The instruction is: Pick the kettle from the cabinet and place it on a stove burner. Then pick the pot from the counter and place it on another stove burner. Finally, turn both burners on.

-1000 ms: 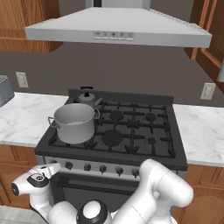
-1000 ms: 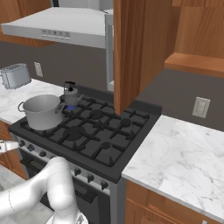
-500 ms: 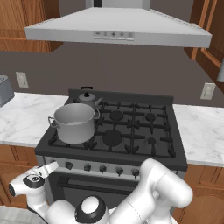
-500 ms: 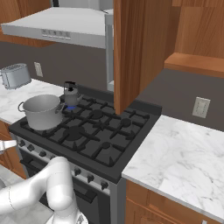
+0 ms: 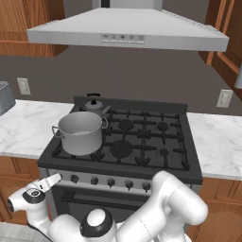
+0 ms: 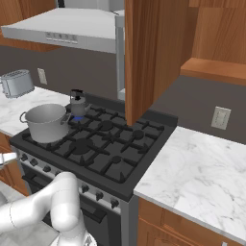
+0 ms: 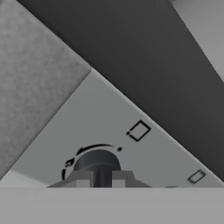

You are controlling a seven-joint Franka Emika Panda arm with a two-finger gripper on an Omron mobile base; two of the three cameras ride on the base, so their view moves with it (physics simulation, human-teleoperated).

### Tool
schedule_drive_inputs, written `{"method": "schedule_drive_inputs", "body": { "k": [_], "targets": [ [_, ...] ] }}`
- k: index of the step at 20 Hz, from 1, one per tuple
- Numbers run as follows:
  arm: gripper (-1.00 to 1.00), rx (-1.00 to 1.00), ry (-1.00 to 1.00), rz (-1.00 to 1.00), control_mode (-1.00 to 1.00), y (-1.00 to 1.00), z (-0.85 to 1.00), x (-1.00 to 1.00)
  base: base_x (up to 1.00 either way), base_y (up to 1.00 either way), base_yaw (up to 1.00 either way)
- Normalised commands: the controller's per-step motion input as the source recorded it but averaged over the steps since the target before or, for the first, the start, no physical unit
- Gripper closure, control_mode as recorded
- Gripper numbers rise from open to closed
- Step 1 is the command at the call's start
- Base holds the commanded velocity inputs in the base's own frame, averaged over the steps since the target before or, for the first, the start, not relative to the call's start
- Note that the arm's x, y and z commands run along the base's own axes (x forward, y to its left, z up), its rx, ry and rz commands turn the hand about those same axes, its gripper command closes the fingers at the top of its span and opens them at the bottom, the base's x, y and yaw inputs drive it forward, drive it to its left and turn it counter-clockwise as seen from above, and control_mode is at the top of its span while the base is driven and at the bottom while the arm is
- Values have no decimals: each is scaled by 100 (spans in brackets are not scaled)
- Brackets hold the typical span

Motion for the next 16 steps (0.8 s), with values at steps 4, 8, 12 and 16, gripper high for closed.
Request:
{"method": "schedule_drive_inputs", "body": {
  "k": [4,8,12,16],
  "targets": [
    [100,-10,0,0,-100,0,0,0,0,0,0],
    [100,-9,0,0,-100,0,-4,0,0,0,0],
    [100,-12,0,-1,-100,0,-3,-3,0,0,0],
    [100,-13,0,-1,-100,0,0,-12,0,0,0]
  ]
}}
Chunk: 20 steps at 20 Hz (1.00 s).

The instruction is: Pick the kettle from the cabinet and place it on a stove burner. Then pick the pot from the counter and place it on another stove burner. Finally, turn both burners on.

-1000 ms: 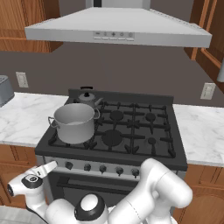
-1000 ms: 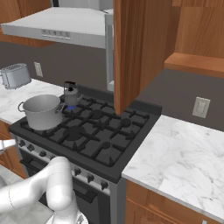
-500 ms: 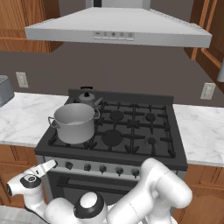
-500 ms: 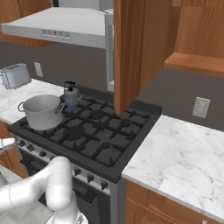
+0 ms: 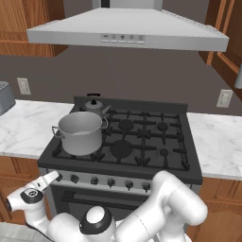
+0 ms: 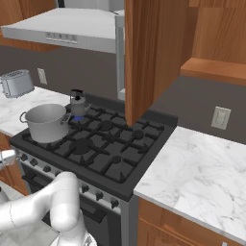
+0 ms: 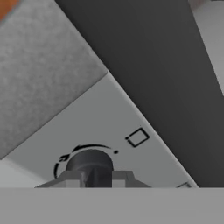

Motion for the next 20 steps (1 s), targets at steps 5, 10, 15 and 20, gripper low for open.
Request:
{"method": "schedule_drive_inputs", "body": {
  "k": [5,10,15,20],
  "targets": [
    [100,-13,0,0,-100,0,-8,-18,0,0,0],
    [100,-6,-1,0,-100,-1,-18,-30,0,0,0],
    [100,-1,-2,0,-100,-4,-34,-40,0,0,0],
    [100,-2,0,0,-100,-1,-39,-31,0,0,0]
  ]
}}
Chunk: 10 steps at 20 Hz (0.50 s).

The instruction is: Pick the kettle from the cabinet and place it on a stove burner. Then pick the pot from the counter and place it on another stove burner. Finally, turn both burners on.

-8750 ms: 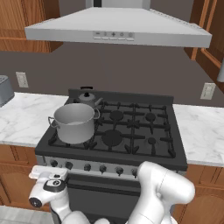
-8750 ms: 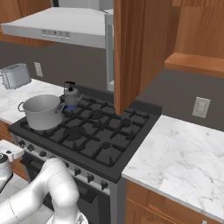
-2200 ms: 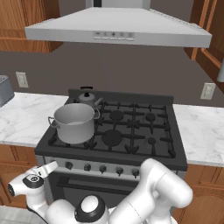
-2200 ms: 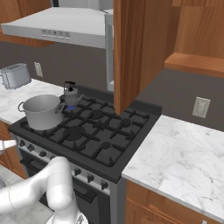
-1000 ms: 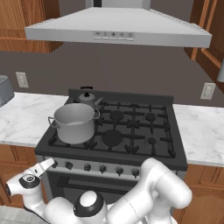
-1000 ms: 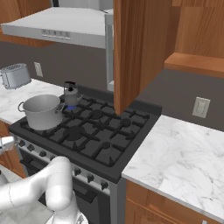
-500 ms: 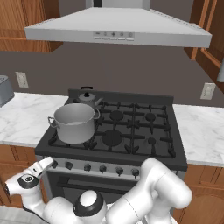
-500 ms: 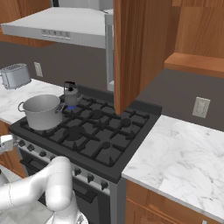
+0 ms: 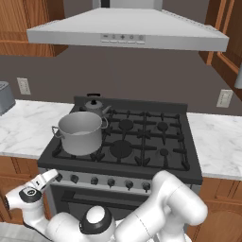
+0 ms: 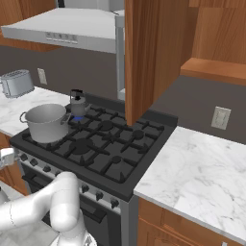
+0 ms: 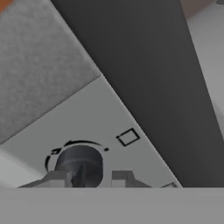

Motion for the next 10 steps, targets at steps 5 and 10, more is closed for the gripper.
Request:
{"method": "schedule_drive_inputs", "body": {
  "k": [5,10],
  "targets": [
    [100,-9,0,0,-100,0,-48,-23,0,0,0],
    [100,-13,0,0,-100,-2,-22,-22,0,0,0]
  ]
}}
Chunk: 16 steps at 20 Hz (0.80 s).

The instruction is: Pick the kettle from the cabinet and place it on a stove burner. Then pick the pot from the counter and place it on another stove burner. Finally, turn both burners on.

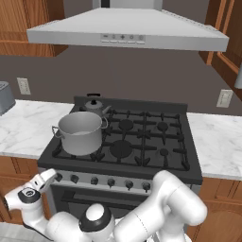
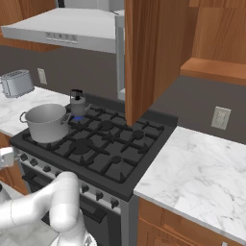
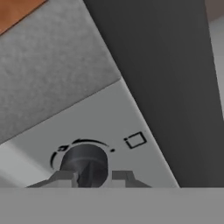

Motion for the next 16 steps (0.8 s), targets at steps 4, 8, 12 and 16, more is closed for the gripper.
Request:
{"method": "schedule_drive_inputs", "body": {
  "k": [4,8,12,16],
  "targets": [
    [100,-19,0,0,-100,0,-15,-18,0,0,0],
    [100,-18,0,0,-100,0,-24,-17,0,0,0],
    [100,-15,0,0,-100,-3,-39,-22,0,0,0],
    [100,-12,0,0,-100,-3,-44,-31,0,0,0]
  ]
}}
